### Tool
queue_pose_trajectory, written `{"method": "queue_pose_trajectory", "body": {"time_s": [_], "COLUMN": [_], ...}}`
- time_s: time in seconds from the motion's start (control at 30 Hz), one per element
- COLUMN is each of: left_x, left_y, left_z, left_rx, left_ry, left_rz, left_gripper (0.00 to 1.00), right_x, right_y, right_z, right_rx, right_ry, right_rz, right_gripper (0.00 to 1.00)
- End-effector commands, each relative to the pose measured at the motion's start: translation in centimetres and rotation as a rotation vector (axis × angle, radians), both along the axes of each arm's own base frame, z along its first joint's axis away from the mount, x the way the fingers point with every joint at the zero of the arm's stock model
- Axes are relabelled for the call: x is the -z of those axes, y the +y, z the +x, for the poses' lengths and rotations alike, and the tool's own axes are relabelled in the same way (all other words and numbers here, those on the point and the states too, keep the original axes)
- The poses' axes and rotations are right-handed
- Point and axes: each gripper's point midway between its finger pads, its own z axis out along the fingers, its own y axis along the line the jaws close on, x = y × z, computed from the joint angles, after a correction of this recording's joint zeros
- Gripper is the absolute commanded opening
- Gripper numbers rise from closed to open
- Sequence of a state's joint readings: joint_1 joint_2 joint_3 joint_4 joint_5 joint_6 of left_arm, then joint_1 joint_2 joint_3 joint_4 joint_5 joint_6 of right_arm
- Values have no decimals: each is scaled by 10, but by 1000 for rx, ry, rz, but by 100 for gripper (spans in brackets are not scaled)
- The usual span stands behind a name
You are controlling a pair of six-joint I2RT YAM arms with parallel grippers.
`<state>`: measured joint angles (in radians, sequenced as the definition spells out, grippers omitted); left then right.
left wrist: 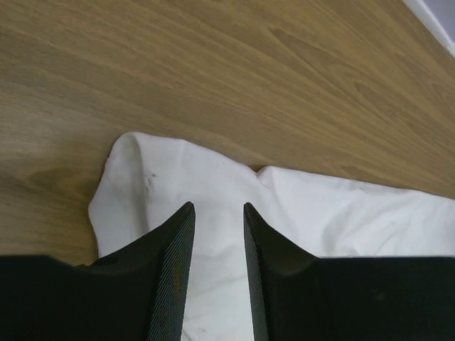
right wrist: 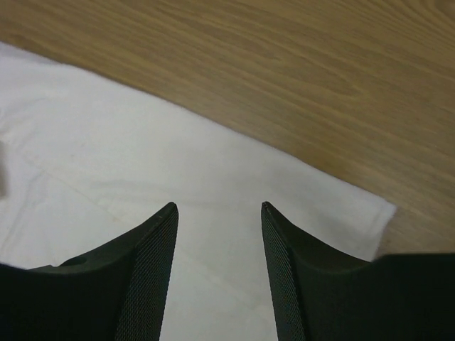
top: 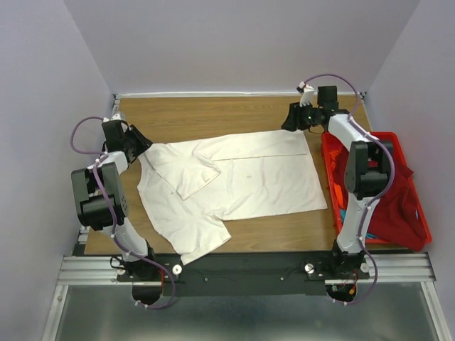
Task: Fold and stack the t-shirts
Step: Fold the tshirt
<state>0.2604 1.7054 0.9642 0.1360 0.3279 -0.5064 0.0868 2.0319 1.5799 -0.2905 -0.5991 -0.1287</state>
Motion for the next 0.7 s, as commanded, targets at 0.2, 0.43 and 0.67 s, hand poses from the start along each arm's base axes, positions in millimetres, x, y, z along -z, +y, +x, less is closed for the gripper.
{"method": "queue_pose_trajectory", "body": {"time_s": [0.2,0.43,0.67], "left_x": [54,64,66], "left_y": [11,11,11], "left_z": [9,14,20], "left_rx": [8,8,12], "left_ry": [157,194,193], "left_rz": [28,7,-4], "left_gripper": [36,36,36], "right_x": [48,79,97], "right_y": [-76,-77,-88], "right_z": [33,38,41], "right_rx": [352,348,379], "right_ry": [117,202,230], "right_rz": [-127,-147,-213], "right_gripper": [57,59,59]}}
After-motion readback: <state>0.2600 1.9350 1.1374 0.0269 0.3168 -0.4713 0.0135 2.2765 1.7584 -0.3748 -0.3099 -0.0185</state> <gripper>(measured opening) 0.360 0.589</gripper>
